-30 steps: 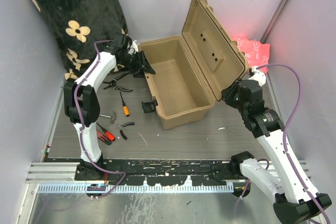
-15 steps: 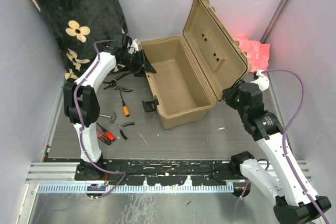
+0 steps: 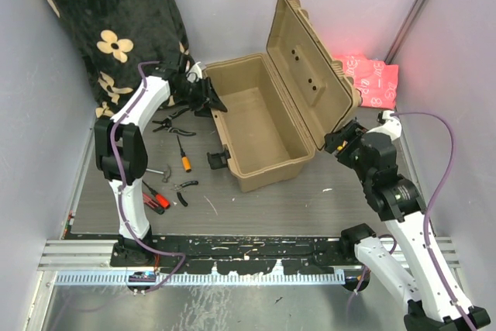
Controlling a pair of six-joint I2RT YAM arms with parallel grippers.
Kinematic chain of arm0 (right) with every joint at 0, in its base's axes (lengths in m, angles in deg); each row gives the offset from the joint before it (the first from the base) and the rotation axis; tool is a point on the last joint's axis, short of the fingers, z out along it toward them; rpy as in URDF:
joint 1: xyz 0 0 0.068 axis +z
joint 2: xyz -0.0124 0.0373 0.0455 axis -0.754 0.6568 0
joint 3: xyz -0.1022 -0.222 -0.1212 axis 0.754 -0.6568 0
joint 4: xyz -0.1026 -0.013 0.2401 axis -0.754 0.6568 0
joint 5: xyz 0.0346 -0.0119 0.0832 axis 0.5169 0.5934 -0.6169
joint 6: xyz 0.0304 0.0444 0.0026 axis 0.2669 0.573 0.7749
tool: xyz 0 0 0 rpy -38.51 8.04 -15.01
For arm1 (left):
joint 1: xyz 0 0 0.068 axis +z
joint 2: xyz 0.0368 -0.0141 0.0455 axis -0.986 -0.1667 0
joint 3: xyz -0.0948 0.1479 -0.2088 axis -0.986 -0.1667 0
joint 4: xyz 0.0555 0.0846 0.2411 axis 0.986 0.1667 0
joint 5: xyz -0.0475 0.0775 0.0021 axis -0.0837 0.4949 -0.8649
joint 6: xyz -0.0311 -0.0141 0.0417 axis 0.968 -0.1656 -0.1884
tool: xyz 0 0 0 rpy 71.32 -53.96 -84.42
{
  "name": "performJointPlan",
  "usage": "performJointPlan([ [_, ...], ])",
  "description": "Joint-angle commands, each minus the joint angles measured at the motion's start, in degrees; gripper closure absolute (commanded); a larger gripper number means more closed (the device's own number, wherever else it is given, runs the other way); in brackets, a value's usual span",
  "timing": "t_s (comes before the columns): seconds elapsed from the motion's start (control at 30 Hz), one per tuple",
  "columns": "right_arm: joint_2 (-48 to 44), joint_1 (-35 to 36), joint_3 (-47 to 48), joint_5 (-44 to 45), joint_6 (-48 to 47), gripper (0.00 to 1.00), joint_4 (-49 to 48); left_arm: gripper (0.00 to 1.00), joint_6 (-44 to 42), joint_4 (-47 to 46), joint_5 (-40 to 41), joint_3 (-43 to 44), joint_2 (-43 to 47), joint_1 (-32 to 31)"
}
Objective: Pack the tool kit
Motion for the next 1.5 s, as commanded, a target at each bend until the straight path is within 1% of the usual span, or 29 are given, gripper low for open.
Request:
performJointPlan([
  [0.0, -3.9, -1.8, 0.8, 2.7, -4.8, 0.28, -6.3, 1.0, -9.9, 0.8, -2.4, 2.5, -3.0, -0.7],
  [0.2, -6.4, -1.9, 4.1, -1.7, -8.9, 0.25, -8.7, 1.0, -12.8, 2.1, -3.6, 4.1, -5.5, -3.8],
  [0.43, -7.3, -1.9, 9.3, -3.0, -12.4, 0.2, -7.4, 1.0, -15.1, 3.4, -3.0, 4.4, -7.8, -5.4],
  [0.6, -6.9, -1.9, 11.9, -0.2, -13.4, 0.19, -4.1, 1.0, -15.1, 3.1, -2.0, 7.2, -9.8, -5.7],
  [0.87, -7.2, -1.8, 13.9, 7.1, -14.0, 0.18, 1.4, 1.0, -16.3, 3.2, -2.3, 10.5, -12.2, -5.8],
  [0.93, -7.7, -1.9, 14.4, 8.6, -14.1, 0.18, 1.6, 0.92, -15.5, 2.3, -3.3, 10.5, -11.5, -5.7],
  [1.1, -8.6, -1.9, 15.9, 11.5, -14.7, 0.17, 1.5, 0.65, -13.5, -0.5, -5.6, 11.4, -9.2, -5.2],
  [1.23, -9.1, -1.9, 17.3, 14.5, -15.2, 0.16, 1.1, 0.47, -11.8, -4.0, -6.7, 11.9, -7.0, -4.8],
  [1.3, -9.3, -1.9, 18.1, 15.7, -16.0, 0.16, 0.3, 0.41, -10.7, -5.6, -7.3, 11.9, -5.9, -4.7],
  [1.33, -9.3, -1.9, 18.7, 16.3, -16.4, 0.15, 0.0, 0.35, -10.3, -6.1, -7.3, 11.9, -5.4, -4.6],
  [1.4, -8.9, -1.9, 20.0, 17.0, -17.4, 0.13, -0.8, 0.27, -9.7, -6.8, -7.4, 11.8, -4.8, -4.4],
  [1.43, -8.7, -1.8, 20.5, 17.0, -18.0, 0.13, -1.4, 0.24, -9.5, -6.8, -7.4, 11.8, -4.6, -4.3],
  [1.47, -8.6, -1.9, 21.0, 17.0, -18.4, 0.12, -2.0, 0.23, -9.3, -7.0, -7.5, 11.6, -4.5, -4.2],
])
